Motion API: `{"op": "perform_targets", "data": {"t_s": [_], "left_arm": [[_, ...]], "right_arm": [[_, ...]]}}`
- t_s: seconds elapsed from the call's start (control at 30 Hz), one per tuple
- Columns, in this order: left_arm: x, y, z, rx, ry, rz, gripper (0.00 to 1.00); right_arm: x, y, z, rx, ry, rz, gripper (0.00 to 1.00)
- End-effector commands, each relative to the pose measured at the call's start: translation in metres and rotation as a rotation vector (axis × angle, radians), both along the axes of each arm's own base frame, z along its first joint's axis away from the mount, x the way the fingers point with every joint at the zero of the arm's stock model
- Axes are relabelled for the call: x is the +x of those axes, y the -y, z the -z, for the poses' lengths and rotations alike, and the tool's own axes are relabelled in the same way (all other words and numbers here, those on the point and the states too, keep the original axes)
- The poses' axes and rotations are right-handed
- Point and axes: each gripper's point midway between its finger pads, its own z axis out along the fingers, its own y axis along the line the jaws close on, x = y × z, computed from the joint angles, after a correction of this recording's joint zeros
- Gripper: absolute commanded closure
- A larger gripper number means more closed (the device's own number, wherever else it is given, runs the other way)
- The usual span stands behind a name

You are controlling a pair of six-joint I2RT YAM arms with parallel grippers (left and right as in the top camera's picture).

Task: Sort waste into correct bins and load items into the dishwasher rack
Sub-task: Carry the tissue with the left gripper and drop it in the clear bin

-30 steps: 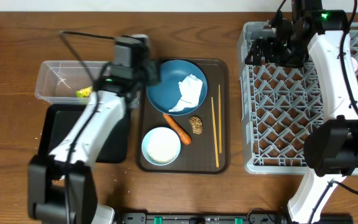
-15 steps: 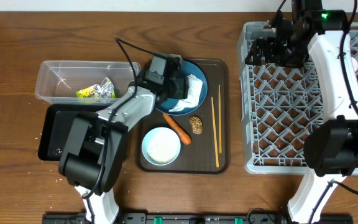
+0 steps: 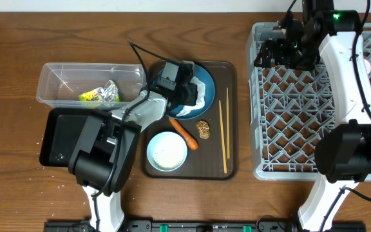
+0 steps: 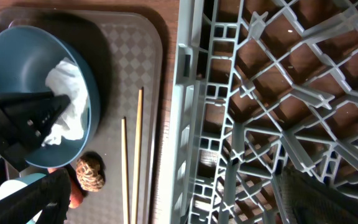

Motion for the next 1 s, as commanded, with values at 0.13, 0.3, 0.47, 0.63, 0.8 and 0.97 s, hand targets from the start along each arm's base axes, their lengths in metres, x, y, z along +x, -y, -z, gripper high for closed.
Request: {"op": "perform_targets", "data": {"t_s": [0.13, 0.3, 0.47, 0.63, 0.8, 0.97], "left_arm": [[0.027, -0.033, -0.063, 0.013, 0.150, -0.100, 0.94], [0.037, -0.091, -0.141, -0.023, 0.278, -0.222, 0.94], [0.040, -0.181, -0.191, -0.011, 0.374, -0.416, 0.94], [0.035, -0.246, -0.172, 0.028, 0.301, -0.552, 0.90], [0.033, -0.266, -0.141, 0.049, 0.215, -0.594, 0.78], [0.034, -0.268, -0.130, 0.053, 0.193, -0.597, 0.56]], "right_arm": [[0.000, 0.005, -0.019, -0.003, 0.045, 0.006, 0.01], [0.000, 0.005, -0.019, -0.003, 0.047, 0.006, 0.01], [0.001, 0.005, -0.019, -0.003, 0.047, 0.006, 0.01], [0.001, 0.005, -0.019, -0.003, 0.050, 0.006, 0.01], [0.001, 0.005, -0.019, -0.002, 0.049, 0.006, 0.01], [0.001, 0.005, -0.019, -0.002, 0.049, 0.005, 0.01]]}}
